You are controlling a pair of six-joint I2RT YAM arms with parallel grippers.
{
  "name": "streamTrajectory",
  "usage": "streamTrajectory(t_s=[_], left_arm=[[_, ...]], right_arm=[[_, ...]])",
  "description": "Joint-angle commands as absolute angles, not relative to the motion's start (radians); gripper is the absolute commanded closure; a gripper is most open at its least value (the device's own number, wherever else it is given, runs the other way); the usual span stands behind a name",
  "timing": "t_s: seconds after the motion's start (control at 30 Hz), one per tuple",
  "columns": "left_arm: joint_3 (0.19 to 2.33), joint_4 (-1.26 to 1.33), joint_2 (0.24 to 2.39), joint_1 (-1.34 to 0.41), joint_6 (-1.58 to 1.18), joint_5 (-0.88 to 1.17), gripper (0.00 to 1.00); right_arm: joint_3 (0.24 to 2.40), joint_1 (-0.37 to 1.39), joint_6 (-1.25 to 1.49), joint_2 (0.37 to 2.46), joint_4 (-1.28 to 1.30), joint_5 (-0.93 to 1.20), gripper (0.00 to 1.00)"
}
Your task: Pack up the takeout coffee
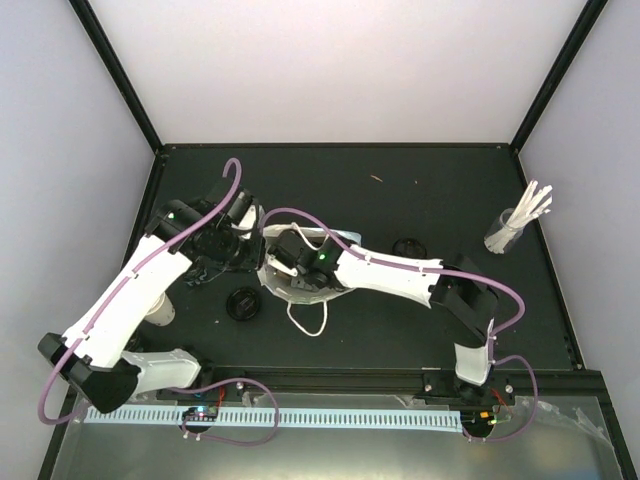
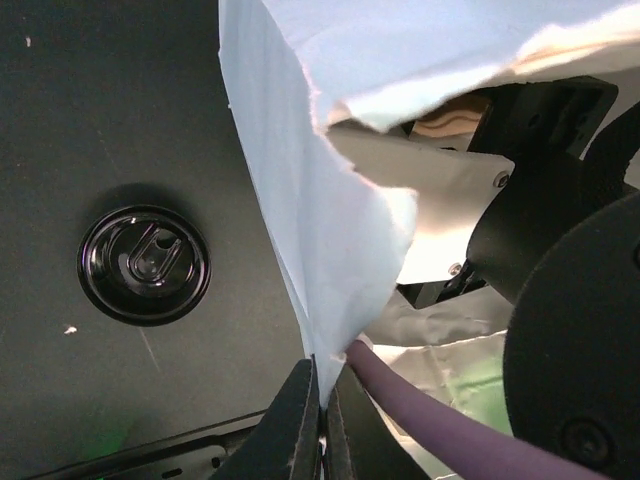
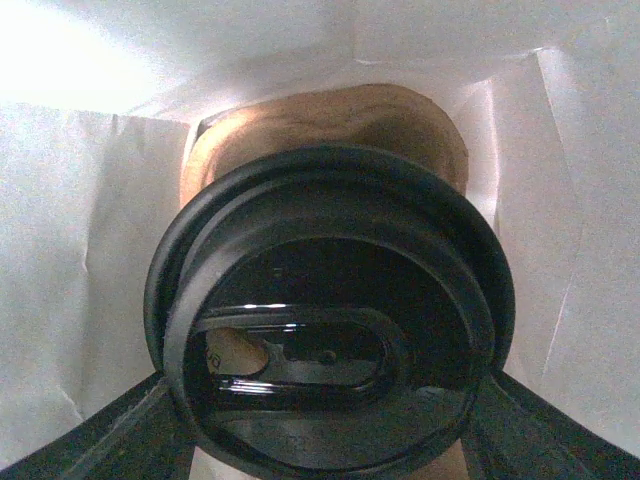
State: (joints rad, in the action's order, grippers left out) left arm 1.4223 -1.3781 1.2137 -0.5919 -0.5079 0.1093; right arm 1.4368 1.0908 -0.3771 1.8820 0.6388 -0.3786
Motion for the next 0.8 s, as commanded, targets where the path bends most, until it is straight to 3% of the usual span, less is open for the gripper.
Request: streamTrajectory(t_s=[0.0, 0.13, 0.23, 0.37, 0.47, 0.77], left_arm=[[1.510, -1.336, 1.215, -0.509, -0.450, 0.320, 0.98], [1.524, -1.301, 1.260, -0.420, -0.409, 0.468, 0.98], [1.600, -1.313, 1.328, -0.372, -0.385, 0.519, 0.89], [1.676, -1.288, 1.367, -0.328, -0.374, 0.529, 0.45], [1.702, -1.254, 1.357, -0.314, -0.371, 0.523, 0.28], [1.522, -1.098, 1.231, -0.297, -0.377, 0.493, 0.23]], right_arm=[[1.431, 1.057, -0.430, 1.992, 0.799, -0.358, 0.57], [1.478, 1.016, -0.458, 2.042, 0.831, -0.286, 0.57], [1.525, 0.967, -0.480, 2.078, 0.869, -0.191, 0.57], [1.624, 0.894, -0.498, 2.147, 0.934, -0.089, 0.57], [1.691, 0.838, -0.501, 2.201, 0.979, -0.030, 0.58], [1.766, 0.767, -0.451, 2.276, 0.978, -0.040, 0.56]])
